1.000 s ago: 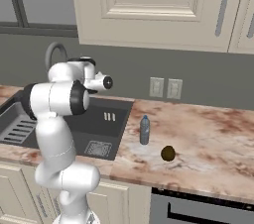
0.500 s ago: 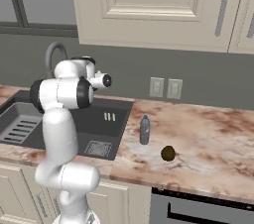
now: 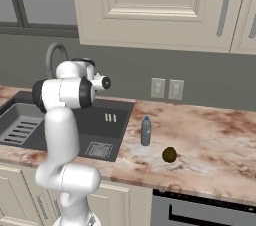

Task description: Turn on the sink faucet. Then move the avocado from the counter to the sink. Turn off the sink. Move the vegetable from the sink to the pot next to the stove. Finally move the pot to the front left burner.

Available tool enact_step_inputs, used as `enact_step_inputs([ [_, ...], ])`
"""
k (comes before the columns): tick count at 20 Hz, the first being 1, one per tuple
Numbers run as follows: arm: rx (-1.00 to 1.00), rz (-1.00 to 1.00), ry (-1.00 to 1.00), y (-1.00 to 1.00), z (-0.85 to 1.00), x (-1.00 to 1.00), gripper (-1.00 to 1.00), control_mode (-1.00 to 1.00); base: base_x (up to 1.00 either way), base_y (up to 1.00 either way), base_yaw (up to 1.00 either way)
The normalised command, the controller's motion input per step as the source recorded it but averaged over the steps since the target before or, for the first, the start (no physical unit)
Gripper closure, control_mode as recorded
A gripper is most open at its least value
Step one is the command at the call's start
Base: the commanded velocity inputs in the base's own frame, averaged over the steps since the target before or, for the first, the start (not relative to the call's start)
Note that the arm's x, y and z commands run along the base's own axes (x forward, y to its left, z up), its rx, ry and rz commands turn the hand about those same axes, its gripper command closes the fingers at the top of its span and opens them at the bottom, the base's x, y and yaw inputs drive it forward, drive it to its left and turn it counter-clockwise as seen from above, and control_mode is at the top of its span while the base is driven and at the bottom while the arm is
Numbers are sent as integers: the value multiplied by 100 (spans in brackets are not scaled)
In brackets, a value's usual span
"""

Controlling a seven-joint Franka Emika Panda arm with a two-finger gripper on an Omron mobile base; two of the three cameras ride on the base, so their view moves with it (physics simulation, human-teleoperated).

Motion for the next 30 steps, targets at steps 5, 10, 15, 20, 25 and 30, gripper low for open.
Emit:
enact_step_inputs([
  [5, 0, 1, 0, 10, -13, 17, -100, -100, 0, 0, 0],
  [10, 0, 0, 0, 8, -10, 26, -100, -100, 0, 0, 0],
  [15, 0, 0, 0, 7, -10, 30, -100, -100, 0, 0, 0],
  [20, 0, 0, 0, 10, -10, 25, -100, -100, 0, 0, 0],
  [25, 0, 1, 0, 15, -6, 15, -100, -100, 0, 0, 0],
  [30, 0, 0, 0, 20, -2, 13, -100, -100, 0, 0, 0],
])
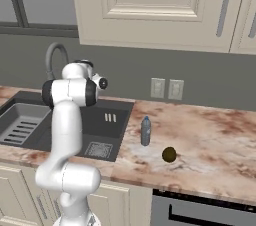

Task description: Turn on the sink faucet. Then move the avocado from the counter to the sink. Turn off the sink. Move the vegetable from the sink to the pot next to the stove. Finally move the pot to the front left burner.

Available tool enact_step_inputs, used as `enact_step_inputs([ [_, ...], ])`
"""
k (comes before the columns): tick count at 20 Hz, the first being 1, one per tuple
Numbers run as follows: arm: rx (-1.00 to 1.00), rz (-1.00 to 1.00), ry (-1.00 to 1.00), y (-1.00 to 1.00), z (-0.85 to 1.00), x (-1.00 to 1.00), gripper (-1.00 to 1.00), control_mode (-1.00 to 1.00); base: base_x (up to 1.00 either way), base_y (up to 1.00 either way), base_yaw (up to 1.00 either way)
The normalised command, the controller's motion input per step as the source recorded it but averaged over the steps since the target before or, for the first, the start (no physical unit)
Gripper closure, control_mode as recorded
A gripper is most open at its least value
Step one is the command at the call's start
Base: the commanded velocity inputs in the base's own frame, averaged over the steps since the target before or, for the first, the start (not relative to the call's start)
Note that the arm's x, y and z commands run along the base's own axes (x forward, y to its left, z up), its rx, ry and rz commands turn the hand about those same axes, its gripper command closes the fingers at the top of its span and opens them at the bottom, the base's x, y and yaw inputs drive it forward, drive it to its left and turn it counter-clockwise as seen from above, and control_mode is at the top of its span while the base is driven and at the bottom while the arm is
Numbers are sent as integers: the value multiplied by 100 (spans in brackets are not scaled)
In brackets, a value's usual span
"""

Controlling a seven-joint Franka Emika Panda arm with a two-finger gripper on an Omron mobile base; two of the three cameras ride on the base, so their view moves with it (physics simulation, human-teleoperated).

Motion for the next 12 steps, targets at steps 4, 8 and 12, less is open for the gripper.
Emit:
enact_step_inputs([
  [4, 0, 0, 0, 22, -1, 13, -100, -100, 0, 0, 0],
  [8, 0, 0, 0, 27, -1, 20, 100, -100, 0, 0, 0],
  [12, 0, 0, 0, 27, -2, 29, 100, -100, 0, 0, 0],
])
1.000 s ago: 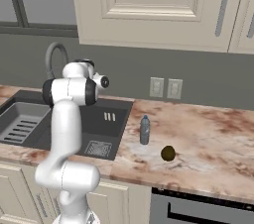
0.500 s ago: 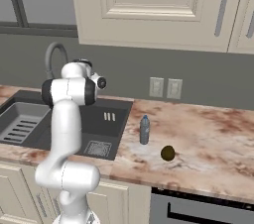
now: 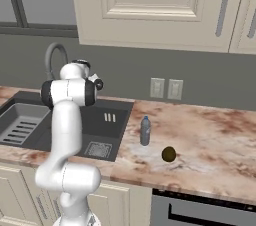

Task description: Turn on the sink faucet. Then move the avocado from the counter to the sink. Turn off the sink. Move the vegetable from the sink to the pot next to the stove. Finally move the pot to the front left burner.

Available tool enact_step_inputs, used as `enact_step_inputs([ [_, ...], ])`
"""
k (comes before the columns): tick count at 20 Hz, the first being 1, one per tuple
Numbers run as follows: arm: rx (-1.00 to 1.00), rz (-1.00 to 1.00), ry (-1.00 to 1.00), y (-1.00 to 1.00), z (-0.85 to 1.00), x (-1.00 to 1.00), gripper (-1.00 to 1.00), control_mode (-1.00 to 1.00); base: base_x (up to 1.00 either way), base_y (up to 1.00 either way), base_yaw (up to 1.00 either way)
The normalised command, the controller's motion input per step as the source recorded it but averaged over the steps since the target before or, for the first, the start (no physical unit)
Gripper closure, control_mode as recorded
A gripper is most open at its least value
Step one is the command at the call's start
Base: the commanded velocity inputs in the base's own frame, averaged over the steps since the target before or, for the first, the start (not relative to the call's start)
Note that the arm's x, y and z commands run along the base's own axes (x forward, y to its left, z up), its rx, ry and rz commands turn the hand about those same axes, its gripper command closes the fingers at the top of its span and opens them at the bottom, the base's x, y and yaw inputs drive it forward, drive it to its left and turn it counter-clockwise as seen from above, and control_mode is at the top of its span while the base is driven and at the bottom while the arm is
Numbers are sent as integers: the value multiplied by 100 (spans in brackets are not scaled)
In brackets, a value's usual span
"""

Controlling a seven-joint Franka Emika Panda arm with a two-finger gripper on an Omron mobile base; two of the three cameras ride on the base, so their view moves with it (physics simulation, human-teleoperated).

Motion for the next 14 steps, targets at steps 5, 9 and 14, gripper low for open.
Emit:
enact_step_inputs([
  [5, -1, 0, 3, 11, 0, 7, 100, -100, 0, 0, 0],
  [9, 0, -1, 0, 0, -11, 20, 100, -100, 0, 0, 0],
  [14, 0, -10, 0, -6, -6, 27, 100, -100, 0, 0, 0],
])
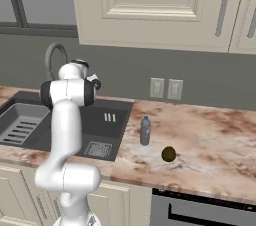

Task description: Turn on the sink faucet. Then move the avocado from the counter to the sink. Turn off the sink. Move the vegetable from the sink to the pot next to the stove. Finally move the pot to the front left burner.

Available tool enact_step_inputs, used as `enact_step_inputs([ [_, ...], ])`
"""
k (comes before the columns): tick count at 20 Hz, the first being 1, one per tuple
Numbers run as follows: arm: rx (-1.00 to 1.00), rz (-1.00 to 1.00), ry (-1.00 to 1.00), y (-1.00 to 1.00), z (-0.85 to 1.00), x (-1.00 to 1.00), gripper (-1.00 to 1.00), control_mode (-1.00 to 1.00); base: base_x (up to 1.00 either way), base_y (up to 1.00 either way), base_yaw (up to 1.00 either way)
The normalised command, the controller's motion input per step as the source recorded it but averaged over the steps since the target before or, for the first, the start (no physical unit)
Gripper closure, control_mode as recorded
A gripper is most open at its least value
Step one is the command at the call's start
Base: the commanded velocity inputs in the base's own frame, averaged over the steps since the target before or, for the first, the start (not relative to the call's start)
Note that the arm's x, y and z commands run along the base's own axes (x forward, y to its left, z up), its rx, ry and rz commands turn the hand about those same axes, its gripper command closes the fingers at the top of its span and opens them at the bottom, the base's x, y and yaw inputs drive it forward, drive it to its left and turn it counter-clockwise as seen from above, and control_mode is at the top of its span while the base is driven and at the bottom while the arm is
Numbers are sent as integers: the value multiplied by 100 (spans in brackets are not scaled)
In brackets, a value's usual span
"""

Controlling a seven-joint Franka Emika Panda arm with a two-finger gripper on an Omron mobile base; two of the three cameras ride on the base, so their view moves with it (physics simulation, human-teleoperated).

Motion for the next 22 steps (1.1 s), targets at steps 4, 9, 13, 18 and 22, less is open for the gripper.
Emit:
enact_step_inputs([
  [4, 0, -13, 3, -38, -11, 23, 100, -100, 0, 0, 0],
  [9, 2, -11, 4, -50, -20, 23, 100, -100, 0, 0, 0],
  [13, 6, -2, 2, -70, -29, 15, 100, -100, 0, 0, 0],
  [18, 9, 0, 0, -87, -41, 1, 100, -100, 0, 0, 0],
  [22, 12, 0, 0, -92, -47, 0, 100, -100, 0, 0, 0],
])
